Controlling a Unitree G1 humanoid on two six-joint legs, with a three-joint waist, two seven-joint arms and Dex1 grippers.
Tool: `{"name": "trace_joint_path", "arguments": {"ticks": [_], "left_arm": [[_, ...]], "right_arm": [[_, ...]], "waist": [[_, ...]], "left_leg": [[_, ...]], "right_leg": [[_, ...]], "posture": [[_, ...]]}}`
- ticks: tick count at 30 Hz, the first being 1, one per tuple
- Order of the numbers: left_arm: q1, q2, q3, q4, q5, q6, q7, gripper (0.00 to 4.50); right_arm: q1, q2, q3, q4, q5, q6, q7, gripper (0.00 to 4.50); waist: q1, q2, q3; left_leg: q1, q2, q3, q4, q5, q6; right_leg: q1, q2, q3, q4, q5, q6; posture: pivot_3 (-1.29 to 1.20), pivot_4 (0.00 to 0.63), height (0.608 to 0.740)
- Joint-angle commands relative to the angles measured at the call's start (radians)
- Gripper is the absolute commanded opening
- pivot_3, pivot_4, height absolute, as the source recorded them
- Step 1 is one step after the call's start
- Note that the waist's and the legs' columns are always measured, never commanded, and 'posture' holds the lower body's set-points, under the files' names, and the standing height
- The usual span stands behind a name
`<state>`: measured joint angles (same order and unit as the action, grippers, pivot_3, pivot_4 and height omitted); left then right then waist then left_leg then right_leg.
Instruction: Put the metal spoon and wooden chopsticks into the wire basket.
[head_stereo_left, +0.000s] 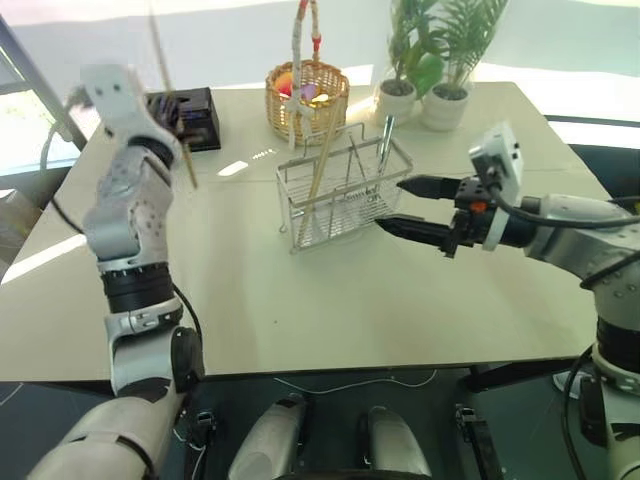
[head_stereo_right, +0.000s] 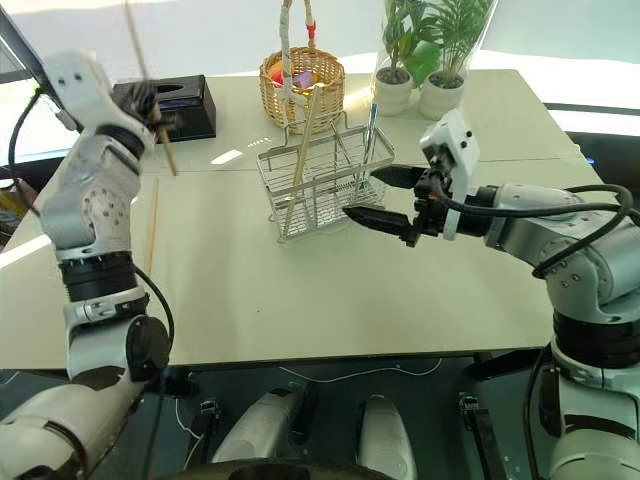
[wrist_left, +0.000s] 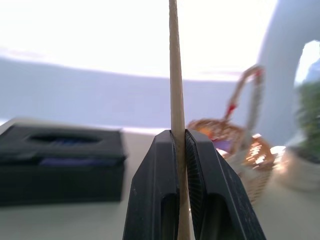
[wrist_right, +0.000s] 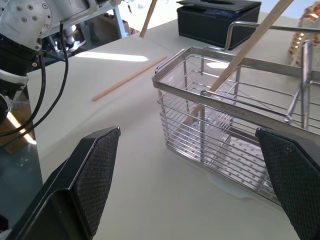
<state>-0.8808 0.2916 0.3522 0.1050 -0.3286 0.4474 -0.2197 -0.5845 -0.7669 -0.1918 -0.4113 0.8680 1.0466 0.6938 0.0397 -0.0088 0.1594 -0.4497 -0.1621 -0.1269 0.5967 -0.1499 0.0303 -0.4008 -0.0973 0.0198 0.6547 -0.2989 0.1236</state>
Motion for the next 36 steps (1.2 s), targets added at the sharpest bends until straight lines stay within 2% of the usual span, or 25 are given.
{"name": "trace_joint_path", "arguments": {"ticks": [1,6,12,28,31,36], "left_arm": [[-0.039,-0.032,-0.018,0.031,-0.115,-0.154,-0.208,0.02],[-0.042,-0.102,-0.032,0.067,-0.245,-0.199,-0.377,0.02],[-0.02,-0.174,-0.084,0.057,-0.288,-0.218,-0.441,0.02],[0.123,-0.218,-0.209,0.137,-0.122,-0.41,-0.438,0.02],[0.135,-0.223,-0.213,0.138,-0.116,-0.426,-0.43,1.22],[0.141,-0.227,-0.21,0.128,-0.116,-0.438,-0.411,3.72]], "right_arm": [[0.003,0.005,-0.087,-0.052,0.056,0.004,-0.05,4.5],[0.0,0.078,-0.163,-0.064,0.135,-0.006,-0.17,4.5],[0.034,0.122,-0.169,-0.101,0.163,-0.029,-0.252,4.5],[0.047,0.134,-0.148,-0.1,0.191,-0.096,-0.31,4.5],[0.039,0.13,-0.14,-0.09,0.19,-0.105,-0.308,4.5],[0.035,0.121,-0.133,-0.079,0.194,-0.107,-0.299,4.5]], "waist": [[-0.002,0.0,0.0],[-0.008,0.0,0.0],[-0.007,0.0,0.0],[-0.002,0.0,0.0],[-0.002,0.0,0.0],[-0.003,0.0,0.0]], "left_leg": [[0.0,0.0,0.0,0.0,0.0,0.0],[-0.001,0.001,0.0,-0.001,0.001,0.002],[-0.001,0.001,0.0,-0.001,0.002,0.003],[0.0,0.001,0.0,-0.001,0.002,0.003],[-0.001,0.001,0.0,-0.001,0.002,0.003],[0.0,0.001,0.0,-0.001,0.002,0.003]], "right_leg": [[0.0,0.0,0.0,0.0,0.0,0.0],[0.002,0.0,0.0,0.0,0.0,0.0],[0.003,0.0,0.0,0.0,0.0,0.0],[0.003,0.0,0.0,0.0,0.0,0.0],[0.003,0.0,0.0,0.0,0.0,0.0],[0.003,0.0,0.0,0.0,0.0,0.0]], "posture": [[0.0,0.15,0.74],[0.0,0.15,0.74],[0.0,0.15,0.74],[0.0,0.15,0.74],[0.0,0.15,0.74],[0.0,0.15,0.74]]}}
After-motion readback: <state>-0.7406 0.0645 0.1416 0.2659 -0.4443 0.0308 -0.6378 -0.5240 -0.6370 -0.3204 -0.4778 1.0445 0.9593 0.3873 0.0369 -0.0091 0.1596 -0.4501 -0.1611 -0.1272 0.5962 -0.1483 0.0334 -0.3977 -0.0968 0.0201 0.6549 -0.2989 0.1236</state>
